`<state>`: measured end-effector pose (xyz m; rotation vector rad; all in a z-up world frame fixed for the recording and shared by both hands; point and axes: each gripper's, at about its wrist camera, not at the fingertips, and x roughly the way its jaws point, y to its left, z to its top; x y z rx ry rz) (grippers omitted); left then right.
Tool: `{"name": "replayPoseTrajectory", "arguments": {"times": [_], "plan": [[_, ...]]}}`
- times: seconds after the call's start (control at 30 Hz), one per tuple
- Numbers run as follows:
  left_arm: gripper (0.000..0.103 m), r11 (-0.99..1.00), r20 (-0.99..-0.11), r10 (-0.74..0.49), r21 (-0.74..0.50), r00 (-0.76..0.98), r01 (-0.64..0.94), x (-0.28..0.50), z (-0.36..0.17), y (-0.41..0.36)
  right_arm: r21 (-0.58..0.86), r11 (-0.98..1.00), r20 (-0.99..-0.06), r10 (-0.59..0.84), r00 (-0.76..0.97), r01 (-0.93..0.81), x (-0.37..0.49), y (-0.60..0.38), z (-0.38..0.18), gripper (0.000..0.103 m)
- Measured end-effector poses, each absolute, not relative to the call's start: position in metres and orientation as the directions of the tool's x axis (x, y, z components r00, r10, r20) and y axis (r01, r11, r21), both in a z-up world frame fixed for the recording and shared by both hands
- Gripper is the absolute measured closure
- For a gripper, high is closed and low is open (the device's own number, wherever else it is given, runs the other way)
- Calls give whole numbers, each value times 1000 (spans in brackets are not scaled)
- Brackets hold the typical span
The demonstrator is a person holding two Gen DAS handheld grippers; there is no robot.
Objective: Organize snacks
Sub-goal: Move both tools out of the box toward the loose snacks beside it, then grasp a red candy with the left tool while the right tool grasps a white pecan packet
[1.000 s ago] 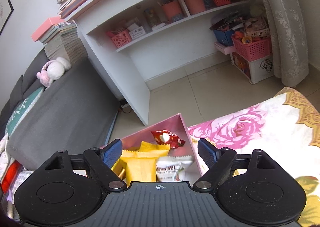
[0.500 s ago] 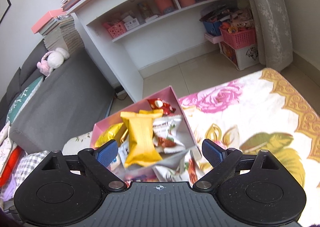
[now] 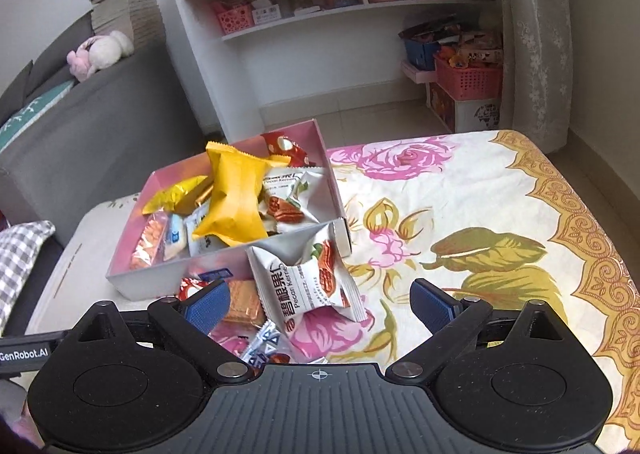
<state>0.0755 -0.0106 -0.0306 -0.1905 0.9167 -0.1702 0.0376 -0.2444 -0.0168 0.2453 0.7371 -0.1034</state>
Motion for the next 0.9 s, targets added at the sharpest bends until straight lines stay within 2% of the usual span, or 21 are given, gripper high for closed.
{"name": "replayPoseTrajectory", "arguments": {"times": [0.37, 0.57, 0.8, 0.9], "plan": [[1, 951, -736, -269, -306, 621, 48, 86, -48, -25, 169, 973, -668, -4, 744, 158, 39, -254, -34, 5], [15, 931, -719, -304, -363, 626, 34, 98, -51, -38, 163, 982, -653, 36, 756, 95, 49, -252, -42, 5], [40, 913, -722, -346, -407, 599, 36, 107, -57, -41, 196, 979, -654, 86, 752, 58, 67, -255, -55, 5], [47, 898, -711, -379, -436, 592, 51, 109, -58, -38, 235, 971, -651, 120, 749, 49, 73, -258, -59, 5]]}}
